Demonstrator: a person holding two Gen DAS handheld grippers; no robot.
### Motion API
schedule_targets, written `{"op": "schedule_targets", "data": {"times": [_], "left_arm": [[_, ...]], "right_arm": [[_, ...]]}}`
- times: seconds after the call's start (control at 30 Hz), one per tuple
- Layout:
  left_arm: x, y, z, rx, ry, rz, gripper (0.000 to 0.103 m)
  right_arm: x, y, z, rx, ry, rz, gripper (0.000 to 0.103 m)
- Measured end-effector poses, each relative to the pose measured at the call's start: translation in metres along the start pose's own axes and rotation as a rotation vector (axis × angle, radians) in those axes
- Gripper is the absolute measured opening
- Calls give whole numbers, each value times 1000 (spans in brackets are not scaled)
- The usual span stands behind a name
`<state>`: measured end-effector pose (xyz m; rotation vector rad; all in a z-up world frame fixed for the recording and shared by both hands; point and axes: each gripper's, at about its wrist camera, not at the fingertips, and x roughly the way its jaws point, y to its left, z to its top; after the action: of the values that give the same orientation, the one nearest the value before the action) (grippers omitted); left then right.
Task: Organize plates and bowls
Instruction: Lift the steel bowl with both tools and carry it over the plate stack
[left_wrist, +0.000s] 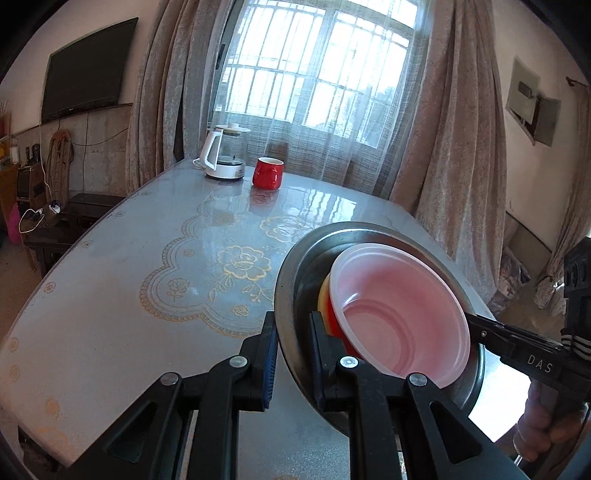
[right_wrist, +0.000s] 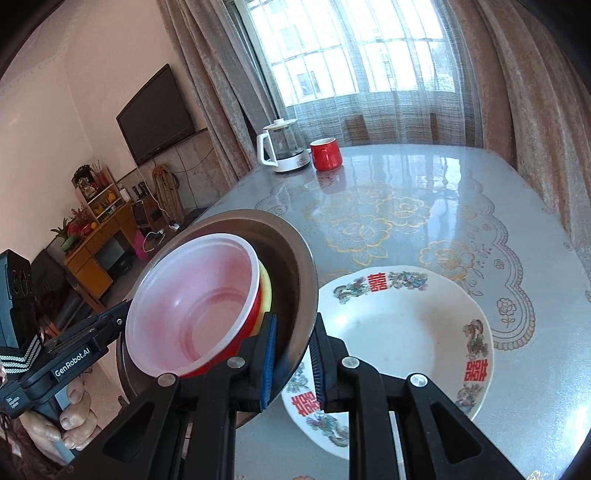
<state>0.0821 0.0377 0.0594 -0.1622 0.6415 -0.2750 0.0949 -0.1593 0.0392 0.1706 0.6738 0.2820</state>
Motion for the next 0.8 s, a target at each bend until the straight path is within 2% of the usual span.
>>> {"op": "schedule_targets", "data": {"times": [0.1,0.3,0.63,0.8], "left_arm": [[18,-22,7,27,27,-40,15],[48,-52,8,77,79,-66,15],[84,-75,-9,129,170,-47,17],[91,-84,-16,146,192,-48,17]], "right_arm": [[-12,-19,0,26,-19,-55,19],[-13,-57,-4,100,-8,-124,19],[-2,-90,-12,169,11,-163,19],[2,-101,-19,196,51,-193,19]]}}
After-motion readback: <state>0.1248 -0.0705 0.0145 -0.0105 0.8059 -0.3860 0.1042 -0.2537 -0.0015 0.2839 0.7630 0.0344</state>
